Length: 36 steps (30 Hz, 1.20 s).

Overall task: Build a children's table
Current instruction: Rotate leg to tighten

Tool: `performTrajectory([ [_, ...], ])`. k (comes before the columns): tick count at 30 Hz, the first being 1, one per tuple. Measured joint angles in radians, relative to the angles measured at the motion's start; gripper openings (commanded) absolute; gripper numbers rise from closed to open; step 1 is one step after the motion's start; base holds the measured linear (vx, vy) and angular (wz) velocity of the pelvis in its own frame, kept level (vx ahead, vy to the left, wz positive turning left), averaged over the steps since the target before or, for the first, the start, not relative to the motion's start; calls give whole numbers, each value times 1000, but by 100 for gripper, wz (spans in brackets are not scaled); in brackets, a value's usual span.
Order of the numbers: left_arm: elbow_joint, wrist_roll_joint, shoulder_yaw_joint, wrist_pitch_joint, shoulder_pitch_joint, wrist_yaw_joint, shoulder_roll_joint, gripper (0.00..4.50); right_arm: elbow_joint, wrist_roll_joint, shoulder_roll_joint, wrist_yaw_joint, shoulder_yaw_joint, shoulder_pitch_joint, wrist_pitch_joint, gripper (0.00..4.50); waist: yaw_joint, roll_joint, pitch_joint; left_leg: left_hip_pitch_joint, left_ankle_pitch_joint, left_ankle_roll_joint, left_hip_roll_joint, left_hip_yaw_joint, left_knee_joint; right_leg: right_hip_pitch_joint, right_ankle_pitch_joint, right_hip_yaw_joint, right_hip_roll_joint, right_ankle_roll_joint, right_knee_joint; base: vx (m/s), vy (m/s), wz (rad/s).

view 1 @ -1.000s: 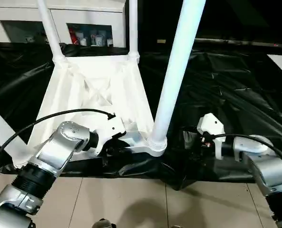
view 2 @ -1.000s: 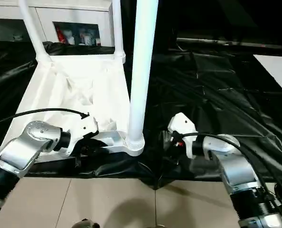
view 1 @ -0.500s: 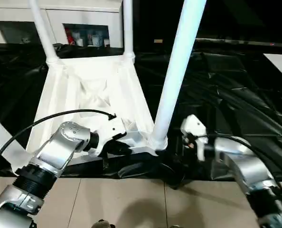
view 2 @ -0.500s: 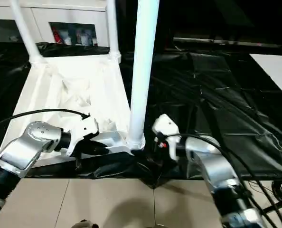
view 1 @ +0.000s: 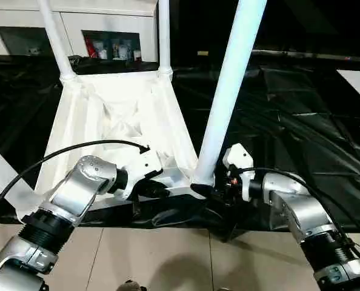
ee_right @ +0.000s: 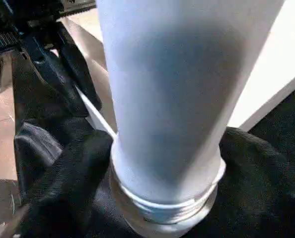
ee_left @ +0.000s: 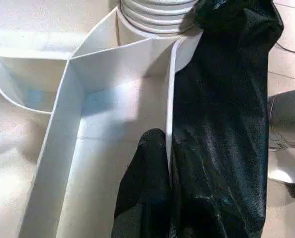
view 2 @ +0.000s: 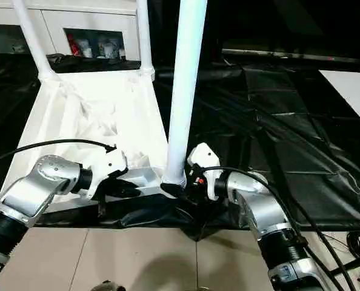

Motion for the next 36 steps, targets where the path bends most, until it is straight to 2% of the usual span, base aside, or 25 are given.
performTrajectory([
  [3, 2, 2, 0, -3, 0, 0, -2, 0, 7, 0, 1, -4, 0, 0, -10, 320, 0, 0, 0, 0, 0, 0, 0, 0, 0, 0, 0, 0, 0, 0, 0, 0, 0, 0],
  [5, 3, 3, 0, -4, 0, 0, -2, 0, 13, 0, 4, -5, -2, 0, -16, 316, 0, 0, 0, 0, 0, 0, 0, 0, 0, 0, 0, 0, 0, 0, 0, 0, 0, 0],
  [6, 3, 3, 1, -5, 0, 0, -2, 0, 19, 0, 8, -5, -5, -1, -19, 296, 0, 0, 0, 0, 0, 0, 0, 0, 0, 0, 0, 0, 0, 0, 0, 0, 0, 0],
  [8, 5, 4, 1, -5, 0, 1, -2, 0, 28, 2, 12, -5, -7, -2, -24, 285, 0, -1, 0, 1, 0, 0, 0, 0, 0, 0, 0, 0, 0, 0, 0, 0, 0, 0],
  [18, 40, 2, 24, -4, -4, 19, -27, 0, 69, 11, 57, -45, -35, -2, -41, 275, -4, -2, -1, 2, 0, 0, 0, 0, 0, 0, 0, 0, 0, 1, 0, 0, 0, 0],
  [21, 148, 9, 49, -3, -50, 115, -118, 0, 132, -2, 132, -219, -92, -8, -60, 274, -4, -5, -4, 4, 0, 0, 0, 0, 0, 2, 0, 0, 0, 1, 1, 0, 0, 0],
  [25, 253, 8, 65, -6, -99, 207, -204, 0, 189, -29, 196, -403, -126, -33, -71, 274, -5, -7, -4, 12, 0, 0, -1, -1, -1, 7, -1, -2, -1, 1, -2, 0, 0, 0],
  [30, 493, 21, 96, -26, -231, 374, -344, 0, 331, -91, 332, -794, -185, -139, -78, 274, -4, -1, -5, 16, 0, 0, -2, -2, -9, 13, -1, -7, -3, 2, -19, 0, 0, 0],
  [33, 586, 33, 102, -59, -279, 434, -389, 0, 402, -108, 371, -931, -220, -191, -84, 274, -1, 0, -6, 16, 0, 0, -8, -1, -14, 16, -1, -7, -8, 2, -26, 0, 0, 0],
  [36, 614, 49, 102, -91, -288, 447, -401, 0, 441, -110, 379, -966, -227, -216, -98, 274, -3, 0, -6, 16, 0, 0, -18, -1, -18, 16, -1, -7, -19, 2, -28, 0, 0, 0],
])
